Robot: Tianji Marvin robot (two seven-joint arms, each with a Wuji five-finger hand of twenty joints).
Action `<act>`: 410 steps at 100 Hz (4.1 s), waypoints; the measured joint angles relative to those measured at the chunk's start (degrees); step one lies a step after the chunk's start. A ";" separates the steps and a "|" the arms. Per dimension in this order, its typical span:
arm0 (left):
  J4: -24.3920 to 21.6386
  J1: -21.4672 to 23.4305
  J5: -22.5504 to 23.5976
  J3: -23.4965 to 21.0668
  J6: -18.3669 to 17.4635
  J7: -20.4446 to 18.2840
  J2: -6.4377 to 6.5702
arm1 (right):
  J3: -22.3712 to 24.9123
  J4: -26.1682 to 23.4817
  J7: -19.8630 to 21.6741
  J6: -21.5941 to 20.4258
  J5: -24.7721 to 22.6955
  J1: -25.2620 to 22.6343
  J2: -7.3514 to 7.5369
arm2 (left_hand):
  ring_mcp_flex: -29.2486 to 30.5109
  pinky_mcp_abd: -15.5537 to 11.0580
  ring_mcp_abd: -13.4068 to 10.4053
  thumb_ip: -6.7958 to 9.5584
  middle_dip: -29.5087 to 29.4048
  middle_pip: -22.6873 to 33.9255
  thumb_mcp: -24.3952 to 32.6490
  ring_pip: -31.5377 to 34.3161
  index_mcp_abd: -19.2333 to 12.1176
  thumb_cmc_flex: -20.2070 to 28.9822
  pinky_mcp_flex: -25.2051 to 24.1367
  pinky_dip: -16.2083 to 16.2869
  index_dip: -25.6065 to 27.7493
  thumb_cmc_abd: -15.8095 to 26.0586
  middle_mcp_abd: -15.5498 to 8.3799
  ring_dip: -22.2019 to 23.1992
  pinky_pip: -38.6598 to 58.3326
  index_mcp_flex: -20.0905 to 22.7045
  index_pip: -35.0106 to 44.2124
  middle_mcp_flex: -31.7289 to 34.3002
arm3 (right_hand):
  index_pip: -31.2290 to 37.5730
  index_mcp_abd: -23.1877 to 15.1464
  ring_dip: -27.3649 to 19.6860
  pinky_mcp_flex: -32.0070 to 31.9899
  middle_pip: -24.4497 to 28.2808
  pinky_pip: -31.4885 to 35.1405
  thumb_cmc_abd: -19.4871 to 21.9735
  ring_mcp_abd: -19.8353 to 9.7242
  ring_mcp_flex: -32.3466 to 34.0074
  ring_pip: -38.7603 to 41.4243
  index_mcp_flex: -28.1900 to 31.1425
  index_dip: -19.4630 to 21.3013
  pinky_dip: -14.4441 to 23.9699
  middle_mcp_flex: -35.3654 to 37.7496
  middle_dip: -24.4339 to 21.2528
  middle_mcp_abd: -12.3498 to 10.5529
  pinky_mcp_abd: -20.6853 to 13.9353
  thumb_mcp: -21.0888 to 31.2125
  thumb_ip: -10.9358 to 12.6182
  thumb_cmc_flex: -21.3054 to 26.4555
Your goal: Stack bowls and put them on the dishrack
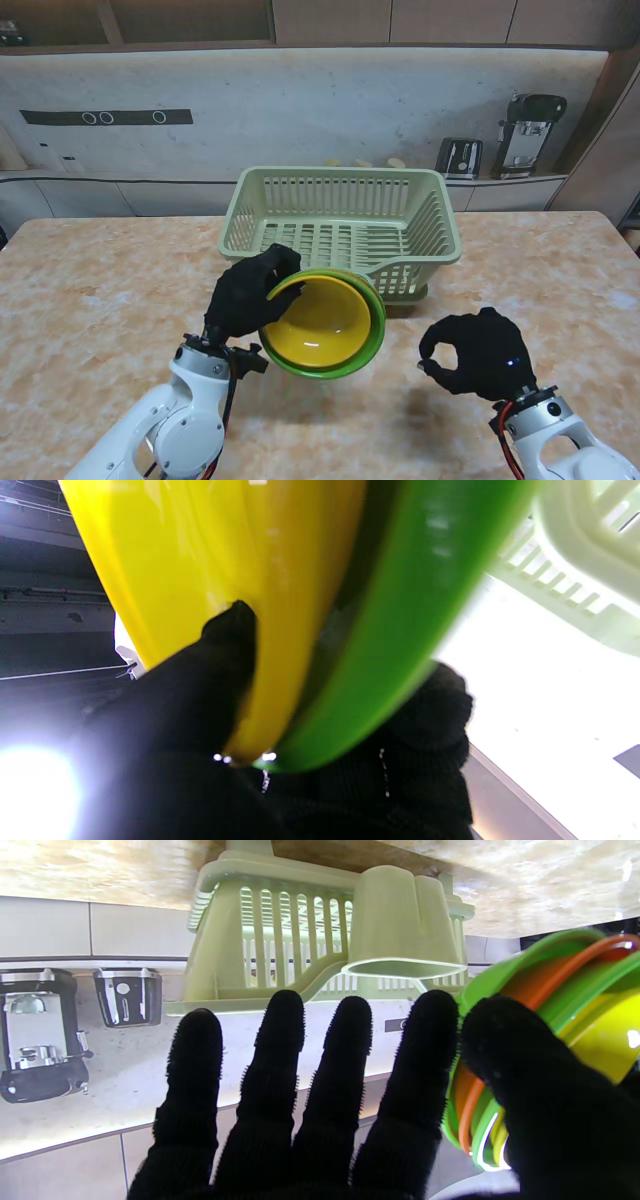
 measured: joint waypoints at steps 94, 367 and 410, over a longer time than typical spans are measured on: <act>11.94 -23.22 -9.20 5.20 10.93 -7.03 -2.00 | 1.06 0.33 2.48 1.93 -0.07 -0.73 0.03 | 0.00 -1.44 -1.74 0.00 0.87 0.59 -2.36 0.14 -1.62 0.00 -0.65 1.08 1.16 0.00 -2.34 0.06 -0.03 0.00 0.02 0.01 | 0.00 0.00 0.00 0.00 -0.01 0.00 -0.51 -0.06 0.01 -0.01 0.00 0.00 0.00 0.01 1.47 -0.01 0.00 0.67 0.00 0.14; 58.42 -55.28 -18.79 24.01 12.90 -6.34 -10.67 | 1.78 1.69 1.81 0.60 1.15 0.09 0.01 | -5.10 -3.34 -5.23 0.11 0.32 1.40 -4.17 -4.76 -10.71 0.71 -6.39 1.97 5.69 0.44 -9.43 1.33 -8.29 -2.67 7.95 -2.52 | 0.00 0.00 0.00 0.00 -0.05 0.00 -0.51 -0.06 0.01 -0.01 0.00 0.00 -0.01 0.01 1.50 -0.01 0.00 0.67 0.00 0.15; 63.86 -56.89 -20.05 25.84 11.63 -6.63 -12.00 | 1.92 1.76 1.80 0.60 1.12 -0.01 0.01 | -5.95 -3.36 -5.24 0.48 0.15 1.40 -5.28 -5.97 -10.97 1.37 -7.05 1.97 5.68 1.04 -9.98 1.30 -9.26 -3.56 7.96 -3.77 | 0.00 0.00 0.00 0.00 -0.05 0.00 -0.51 -0.06 0.01 -0.01 0.00 0.00 -0.01 0.01 1.50 -0.01 0.00 0.67 0.00 0.15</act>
